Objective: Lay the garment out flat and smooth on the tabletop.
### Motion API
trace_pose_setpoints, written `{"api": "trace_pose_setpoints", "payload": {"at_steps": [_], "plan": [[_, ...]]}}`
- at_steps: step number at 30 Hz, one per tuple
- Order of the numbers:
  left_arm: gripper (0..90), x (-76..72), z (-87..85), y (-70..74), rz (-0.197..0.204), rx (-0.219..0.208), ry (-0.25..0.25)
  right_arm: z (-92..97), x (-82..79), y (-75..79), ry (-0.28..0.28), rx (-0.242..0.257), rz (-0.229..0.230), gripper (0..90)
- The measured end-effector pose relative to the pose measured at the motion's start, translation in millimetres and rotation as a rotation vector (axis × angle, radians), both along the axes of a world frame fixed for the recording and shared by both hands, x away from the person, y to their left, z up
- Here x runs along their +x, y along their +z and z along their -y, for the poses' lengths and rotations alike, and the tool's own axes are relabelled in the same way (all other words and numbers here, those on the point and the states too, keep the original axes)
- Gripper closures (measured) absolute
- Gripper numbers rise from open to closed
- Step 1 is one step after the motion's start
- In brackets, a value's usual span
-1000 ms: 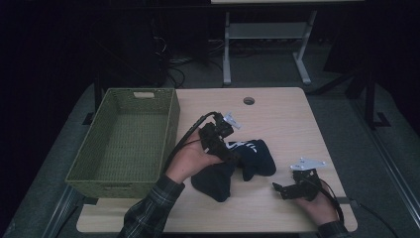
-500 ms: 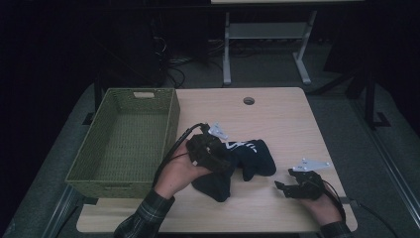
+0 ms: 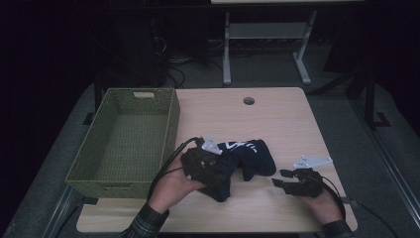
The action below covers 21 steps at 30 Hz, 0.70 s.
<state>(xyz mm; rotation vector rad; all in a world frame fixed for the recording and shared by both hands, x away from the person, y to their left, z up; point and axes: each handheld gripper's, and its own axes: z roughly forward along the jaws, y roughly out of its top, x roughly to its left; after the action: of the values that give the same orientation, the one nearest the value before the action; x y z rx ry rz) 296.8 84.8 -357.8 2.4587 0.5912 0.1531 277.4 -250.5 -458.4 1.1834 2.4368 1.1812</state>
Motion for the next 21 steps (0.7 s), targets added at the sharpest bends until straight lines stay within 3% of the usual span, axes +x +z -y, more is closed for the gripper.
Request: {"api": "trace_pose_setpoints", "payload": {"at_steps": [7,11,17,21], "plan": [[28.7,-4.2,-1.6,-13.5,-0.011,0.029,0.015,-1.0,6.5,1.4,0.006,0.017,-0.017,49.9],[34.3,-3.1,-0.4,-22.4,-0.028,0.034,0.019,-1.5,10.4,1.1,0.008,0.032,-0.028,51.6],[52.2,2.2,-2.8,-29.6,-0.067,0.033,0.019,-4.7,13.2,-0.7,0.045,0.035,-0.053,59.5],[69.1,5.0,-5.2,-31.5,-0.081,0.036,0.020,-7.5,14.6,0.7,0.069,0.043,-0.055,73.0]]}}
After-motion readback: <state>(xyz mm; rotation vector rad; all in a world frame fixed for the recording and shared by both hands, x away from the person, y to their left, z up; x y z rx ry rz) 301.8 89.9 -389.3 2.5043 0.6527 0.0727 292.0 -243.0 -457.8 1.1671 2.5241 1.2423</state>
